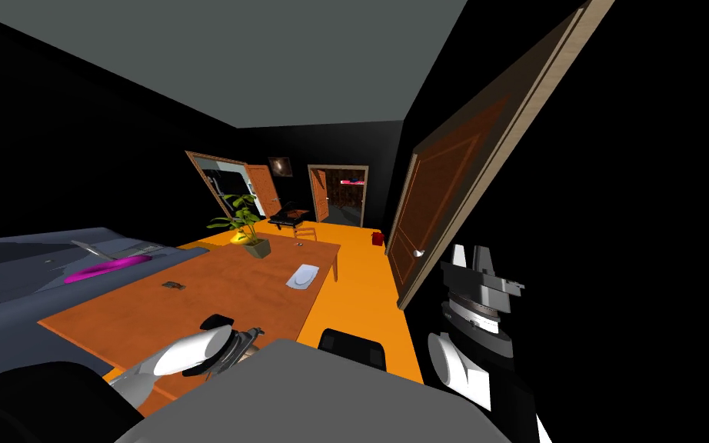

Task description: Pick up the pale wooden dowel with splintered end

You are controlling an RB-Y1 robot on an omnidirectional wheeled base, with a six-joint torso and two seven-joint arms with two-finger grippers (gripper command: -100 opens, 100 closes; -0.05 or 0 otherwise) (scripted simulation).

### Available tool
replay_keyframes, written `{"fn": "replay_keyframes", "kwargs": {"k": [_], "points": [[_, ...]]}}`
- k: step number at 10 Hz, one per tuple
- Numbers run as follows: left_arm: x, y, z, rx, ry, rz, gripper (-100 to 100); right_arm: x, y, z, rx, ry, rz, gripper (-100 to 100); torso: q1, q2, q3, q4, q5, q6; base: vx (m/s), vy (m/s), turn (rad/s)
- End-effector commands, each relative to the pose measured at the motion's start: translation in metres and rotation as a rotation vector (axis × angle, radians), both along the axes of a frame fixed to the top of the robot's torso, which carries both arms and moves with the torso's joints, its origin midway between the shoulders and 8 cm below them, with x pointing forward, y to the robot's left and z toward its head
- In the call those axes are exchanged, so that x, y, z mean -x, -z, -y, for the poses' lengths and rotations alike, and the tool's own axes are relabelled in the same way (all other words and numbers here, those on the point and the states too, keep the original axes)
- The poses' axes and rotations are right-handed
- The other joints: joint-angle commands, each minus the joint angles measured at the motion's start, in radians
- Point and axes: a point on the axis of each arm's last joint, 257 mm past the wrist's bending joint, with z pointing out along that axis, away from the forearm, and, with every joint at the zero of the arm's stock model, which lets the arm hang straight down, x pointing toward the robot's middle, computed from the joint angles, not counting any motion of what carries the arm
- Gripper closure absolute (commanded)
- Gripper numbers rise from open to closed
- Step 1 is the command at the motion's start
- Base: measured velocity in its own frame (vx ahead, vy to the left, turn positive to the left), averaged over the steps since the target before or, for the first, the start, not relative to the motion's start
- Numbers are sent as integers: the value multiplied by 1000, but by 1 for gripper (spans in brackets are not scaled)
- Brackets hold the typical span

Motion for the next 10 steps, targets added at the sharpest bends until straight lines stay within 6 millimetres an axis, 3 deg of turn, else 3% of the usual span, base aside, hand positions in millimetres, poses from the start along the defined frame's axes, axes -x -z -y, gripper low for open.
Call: {"fn": "replay_keyframes", "kwargs": {"k": [1,2,3,7,8,9,10], "points": [[2,9,4,-2,-7,3,-100,0,0,0,0,0,0,0,0,0,0,0,0,0,-11,50,-40],[2,6,3,0,-6,1,-100,0,0,0,0,0,0,0,1,0,0,0,0,0,-6,23,-8],[2,7,3,-1,-6,3,100,0,0,0,0,0,0,0,-1,0,0,0,0,0,0,0,0],[3,7,3,-1,-8,2,100,0,0,0,0,0,0,0,-3,-1,0,0,-1,1,0,0,0],[3,7,3,-1,-7,2,0,0,0,0,0,0,0,0,-3,-1,0,0,-1,1,0,0,0],[0,-4,-5,-1,2,1,100,0,0,0,0,0,0,0,-3,-1,0,0,-1,0,12,-30,66],[-1,-11,-9,0,8,-1,100,0,0,0,0,0,0,0,-4,-1,-1,0,-2,0,16,-57,90]]}}
